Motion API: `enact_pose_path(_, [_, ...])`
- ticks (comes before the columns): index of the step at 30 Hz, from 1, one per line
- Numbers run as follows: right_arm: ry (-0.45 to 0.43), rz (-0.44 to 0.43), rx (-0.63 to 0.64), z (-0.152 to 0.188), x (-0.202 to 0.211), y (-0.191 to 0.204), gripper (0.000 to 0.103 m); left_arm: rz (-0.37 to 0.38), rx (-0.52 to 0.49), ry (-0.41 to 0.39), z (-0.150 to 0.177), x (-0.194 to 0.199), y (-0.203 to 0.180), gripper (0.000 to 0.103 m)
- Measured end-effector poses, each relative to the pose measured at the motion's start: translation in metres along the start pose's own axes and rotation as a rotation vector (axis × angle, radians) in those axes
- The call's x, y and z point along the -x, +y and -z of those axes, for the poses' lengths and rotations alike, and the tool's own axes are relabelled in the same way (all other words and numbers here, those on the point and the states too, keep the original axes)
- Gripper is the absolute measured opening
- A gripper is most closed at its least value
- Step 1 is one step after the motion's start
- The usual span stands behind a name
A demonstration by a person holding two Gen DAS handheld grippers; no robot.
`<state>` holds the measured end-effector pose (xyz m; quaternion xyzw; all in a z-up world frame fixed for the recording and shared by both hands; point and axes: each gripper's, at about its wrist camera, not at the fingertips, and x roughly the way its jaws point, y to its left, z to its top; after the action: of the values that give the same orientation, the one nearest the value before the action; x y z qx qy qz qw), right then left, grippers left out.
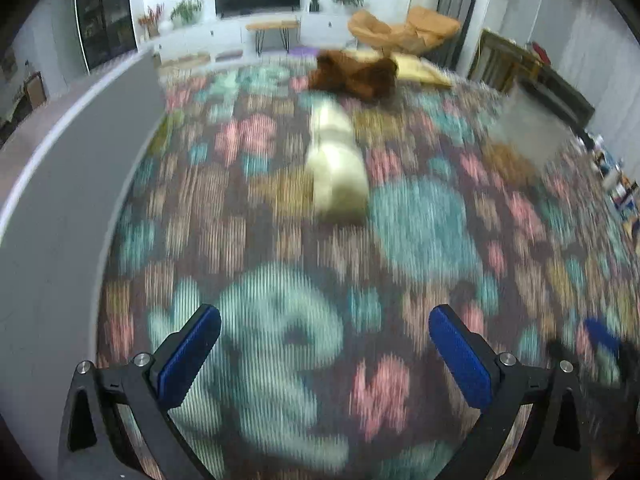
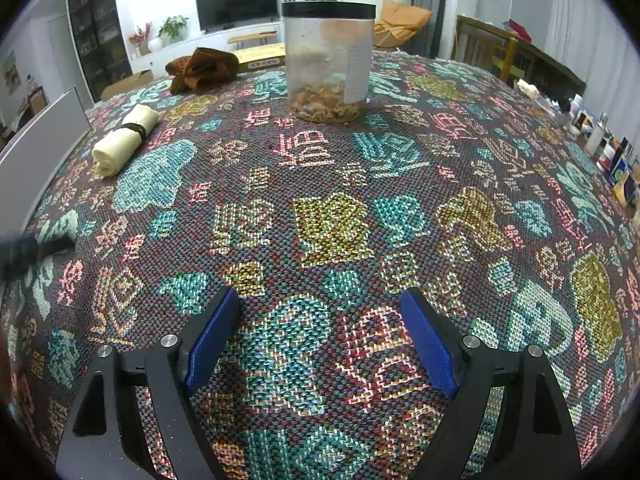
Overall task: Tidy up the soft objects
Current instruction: 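Grasp the cream rolled towel with black band with the left gripper, then hold the rolled towel in the left gripper above the rug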
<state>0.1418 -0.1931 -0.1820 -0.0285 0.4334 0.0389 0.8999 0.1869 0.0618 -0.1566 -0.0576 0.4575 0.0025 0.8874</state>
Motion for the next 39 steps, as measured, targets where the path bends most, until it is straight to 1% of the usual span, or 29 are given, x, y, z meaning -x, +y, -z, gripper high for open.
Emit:
enact_pose_path(2, [0.000, 0.000, 0.000, 0.000, 0.000, 0.000, 0.086, -0.019, -0.029, -0.003, -0.031, -0.016, -0.005, 0.103])
enact_pose_path(4, [0.000, 0.000, 0.000, 0.000, 0.000, 0.000, 0.086, -0.044, -0.017, 0.032, -0.055, -0.038, -0.003, 0.103])
enact_pose_path(7, [0.000, 0.000, -0.001, 0.000, 0.000, 0.000, 0.086, -0.050, 0.034, 0.080, -0.075, -0.067, 0.003, 0.103])
enact_pose_path(9, [0.000, 0.000, -0.001, 0.000, 0.000, 0.000, 0.086, -0.044, 0.065, 0.100, -0.083, -0.085, 0.008, 0.098])
enact_pose_path(10, [0.000, -0.001, -0.001, 0.000, 0.000, 0.000, 0.086, -0.059, 0.060, 0.076, -0.085, -0.087, 0.006, 0.090])
enact_pose_path(11, [0.000, -0.001, -0.002, 0.000, 0.000, 0.000, 0.086, -0.070, 0.047, 0.044, -0.086, -0.085, 0.006, 0.064])
enact_pose_path(12, [0.000, -0.002, -0.002, 0.000, 0.000, 0.001, 0.086, -0.085, 0.024, 0.028, -0.087, -0.083, 0.005, 0.047])
enact_pose_path(13, [0.001, -0.001, -0.002, 0.000, 0.000, 0.001, 0.086, -0.082, 0.017, 0.031, -0.088, -0.081, 0.006, 0.039])
enact_pose_path(14, [0.001, -0.001, -0.002, 0.000, -0.001, 0.001, 0.086, -0.047, 0.034, 0.048, -0.086, -0.076, 0.010, 0.039])
enact_pose_path(15, [0.001, -0.001, -0.002, 0.000, -0.001, 0.001, 0.086, -0.040, 0.041, 0.049, -0.083, -0.070, 0.012, 0.039])
enact_pose_path(18, [0.001, 0.000, -0.002, 0.000, 0.000, 0.001, 0.086, -0.054, 0.002, 0.027, -0.057, -0.031, 0.008, 0.039])
enact_pose_path(22, [0.001, -0.001, -0.002, 0.000, 0.000, 0.001, 0.086, -0.053, -0.043, 0.026, 0.004, 0.015, 0.008, 0.040])
enact_pose_path(24, [0.001, -0.001, -0.002, 0.000, -0.001, 0.001, 0.086, -0.051, -0.050, 0.045, 0.037, 0.025, 0.012, 0.040])
enact_pose_path(26, [0.002, 0.000, -0.002, 0.000, -0.001, 0.001, 0.086, -0.059, -0.064, 0.061, 0.059, 0.023, 0.015, 0.042])
enact_pose_path(27, [0.001, 0.000, -0.002, 0.000, -0.001, 0.001, 0.086, -0.064, -0.074, 0.052, 0.064, 0.023, 0.016, 0.045])
enact_pose_path(28, [0.002, 0.000, -0.002, 0.000, -0.001, 0.001, 0.086, -0.077, -0.086, 0.009, 0.069, 0.026, 0.015, 0.061])
enact_pose_path(29, [0.001, 0.000, -0.002, -0.001, -0.001, 0.001, 0.086, -0.120, -0.099, 0.010, 0.070, 0.024, 0.015, 0.091])
enact_pose_path(30, [0.002, -0.001, -0.002, 0.000, -0.001, 0.001, 0.086, -0.171, -0.102, 0.007, 0.070, 0.021, 0.016, 0.103])
enact_pose_path(31, [0.002, 0.000, -0.002, 0.000, -0.001, 0.001, 0.086, -0.173, -0.100, -0.003, 0.071, 0.020, 0.017, 0.103])
enact_pose_path(32, [0.002, 0.000, -0.002, 0.000, -0.001, 0.001, 0.086, -0.138, -0.075, -0.016, 0.072, 0.018, 0.022, 0.103])
enact_pose_path(34, [0.002, 0.002, -0.002, 0.000, -0.001, 0.001, 0.086, -0.092, -0.009, -0.020, 0.073, 0.017, 0.032, 0.103])
enact_pose_path(35, [0.002, 0.002, -0.002, 0.000, -0.001, 0.001, 0.086, -0.088, 0.005, -0.026, 0.073, 0.017, 0.034, 0.103])
enact_pose_path(39, [0.002, 0.004, -0.001, 0.000, -0.001, 0.001, 0.086, -0.092, 0.001, -0.027, 0.075, 0.016, 0.034, 0.103])
